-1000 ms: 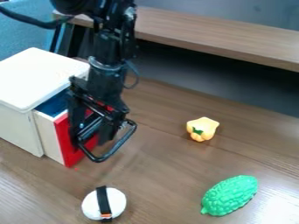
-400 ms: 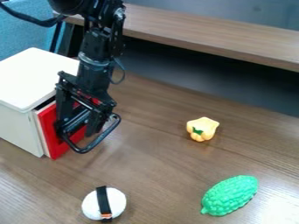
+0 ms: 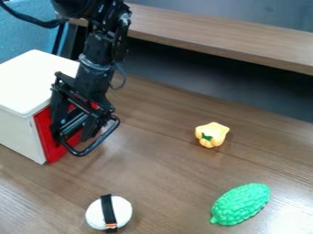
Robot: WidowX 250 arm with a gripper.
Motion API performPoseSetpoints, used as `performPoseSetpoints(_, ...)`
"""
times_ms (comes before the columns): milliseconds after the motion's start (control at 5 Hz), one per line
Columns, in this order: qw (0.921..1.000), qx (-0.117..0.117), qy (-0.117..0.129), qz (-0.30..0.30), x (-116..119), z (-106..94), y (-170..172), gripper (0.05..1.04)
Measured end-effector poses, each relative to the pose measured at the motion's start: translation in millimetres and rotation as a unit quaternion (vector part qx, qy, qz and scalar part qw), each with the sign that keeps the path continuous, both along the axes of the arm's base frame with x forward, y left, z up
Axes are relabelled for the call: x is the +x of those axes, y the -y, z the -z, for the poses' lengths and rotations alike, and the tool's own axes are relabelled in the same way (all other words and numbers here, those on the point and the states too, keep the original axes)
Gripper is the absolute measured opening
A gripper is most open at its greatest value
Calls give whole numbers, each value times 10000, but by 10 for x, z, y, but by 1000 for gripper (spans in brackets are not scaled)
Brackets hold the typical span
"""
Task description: Closed the drawer
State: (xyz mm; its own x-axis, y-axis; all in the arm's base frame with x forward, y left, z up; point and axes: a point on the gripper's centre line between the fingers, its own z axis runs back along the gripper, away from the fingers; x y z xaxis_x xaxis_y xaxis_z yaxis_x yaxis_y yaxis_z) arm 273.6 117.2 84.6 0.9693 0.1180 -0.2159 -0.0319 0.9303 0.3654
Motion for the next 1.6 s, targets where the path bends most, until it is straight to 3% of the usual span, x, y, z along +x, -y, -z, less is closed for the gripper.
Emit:
performPoseSetpoints(200,9995,251,-185,-55,-3,5,-32,998)
performPoseSetpoints(400,9994,297,-179,-42,5,0,-22,998)
performPoseSetpoints(600,9998,59,-154,139,49,31,139,999)
performPoseSetpoints(1000,9928,-854,295,783,94,-149,701,999)
performPoseSetpoints(1200,9877,-1262,-149,907,139,-306,951,999)
performPoseSetpoints(1400,9783,-1640,-911,881,138,-445,1152,999)
performPoseSetpoints(1600,9701,-1847,-1401,722,-14,-540,1246,999)
